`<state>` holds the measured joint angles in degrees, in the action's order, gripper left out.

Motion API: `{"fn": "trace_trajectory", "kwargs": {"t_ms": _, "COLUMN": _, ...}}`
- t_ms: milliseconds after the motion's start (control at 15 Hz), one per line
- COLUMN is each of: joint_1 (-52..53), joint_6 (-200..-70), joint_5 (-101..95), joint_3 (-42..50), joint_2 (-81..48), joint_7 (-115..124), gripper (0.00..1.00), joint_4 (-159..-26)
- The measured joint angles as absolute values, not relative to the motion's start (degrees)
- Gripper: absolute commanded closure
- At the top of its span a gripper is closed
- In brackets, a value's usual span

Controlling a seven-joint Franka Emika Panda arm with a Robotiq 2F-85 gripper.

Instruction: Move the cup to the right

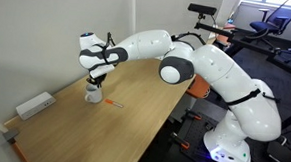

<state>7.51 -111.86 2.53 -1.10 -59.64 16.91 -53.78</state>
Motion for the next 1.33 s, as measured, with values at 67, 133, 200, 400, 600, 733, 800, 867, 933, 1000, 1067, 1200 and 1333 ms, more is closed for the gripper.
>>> {"fn": "trace_trajectory", "kwargs": {"t_ms": 67, "joint_1": 7.5, "joint_6": -111.7, "joint_5": 2.5, "joint_3": -1.1, "joint_2": -59.7, "joint_7": 16.9, "gripper": 0.97, "joint_4": -53.6}}
{"fn": "trace_trajectory", "kwargs": {"t_ms": 133, "joint_1": 7.5, "joint_6": -111.7, "joint_5": 2.5, "joint_3": -1.1, "joint_2": -59.7, "joint_7": 16.9, "gripper": 0.97, "joint_4": -53.6}}
{"fn": "trace_trajectory", "kwargs": {"t_ms": 200, "joint_1": 7.4, "joint_6": -111.7, "joint_5": 2.5, "joint_3": -1.0, "joint_2": -59.8, "joint_7": 16.9, "gripper": 0.97, "joint_4": -53.5}}
{"fn": "trace_trajectory", "kwargs": {"t_ms": 400, "joint_1": 7.1, "joint_6": -111.7, "joint_5": 2.5, "joint_3": -0.8, "joint_2": -59.8, "joint_7": 16.9, "gripper": 0.97, "joint_4": -53.5}}
{"fn": "trace_trajectory", "kwargs": {"t_ms": 600, "joint_1": 6.5, "joint_6": -111.7, "joint_5": 2.5, "joint_3": -0.5, "joint_2": -59.7, "joint_7": 17.0, "gripper": 0.97, "joint_4": -53.5}}
{"fn": "trace_trajectory", "kwargs": {"t_ms": 733, "joint_1": 6.0, "joint_6": -111.7, "joint_5": 2.5, "joint_3": -0.3, "joint_2": -59.7, "joint_7": 17.1, "gripper": 0.97, "joint_4": -53.5}}
{"fn": "trace_trajectory", "kwargs": {"t_ms": 800, "joint_1": 5.6, "joint_6": -111.7, "joint_5": 2.5, "joint_3": -0.3, "joint_2": -59.7, "joint_7": 17.1, "gripper": 0.97, "joint_4": -53.5}}
{"fn": "trace_trajectory", "kwargs": {"t_ms": 867, "joint_1": 5.2, "joint_6": -111.7, "joint_5": 2.5, "joint_3": -0.2, "joint_2": -59.7, "joint_7": 17.1, "gripper": 0.97, "joint_4": -53.5}}
{"fn": "trace_trajectory", "kwargs": {"t_ms": 933, "joint_1": 4.8, "joint_6": -111.7, "joint_5": 2.5, "joint_3": -0.2, "joint_2": -59.6, "joint_7": 17.2, "gripper": 0.97, "joint_4": -53.5}}
{"fn": "trace_trajectory", "kwargs": {"t_ms": 1000, "joint_1": 4.5, "joint_6": -111.8, "joint_5": 2.5, "joint_3": -0.2, "joint_2": -59.5, "joint_7": 17.2, "gripper": 0.97, "joint_4": -53.7}}
{"fn": "trace_trajectory", "kwargs": {"t_ms": 1067, "joint_1": 4.0, "joint_6": -111.9, "joint_5": 2.5, "joint_3": -0.2, "joint_2": -59.4, "joint_7": 17.3, "gripper": 0.97, "joint_4": -53.9}}
{"fn": "trace_trajectory", "kwargs": {"t_ms": 1200, "joint_1": 3.2, "joint_6": -112.2, "joint_5": 2.6, "joint_3": -0.2, "joint_2": -58.9, "joint_7": 17.5, "gripper": 0.97, "joint_4": -54.5}}
{"fn": "trace_trajectory", "kwargs": {"t_ms": 1333, "joint_1": 2.5, "joint_6": -112.7, "joint_5": 2.9, "joint_3": -0.2, "joint_2": -58.0, "joint_7": 18.2, "gripper": 0.97, "joint_4": -55.8}}
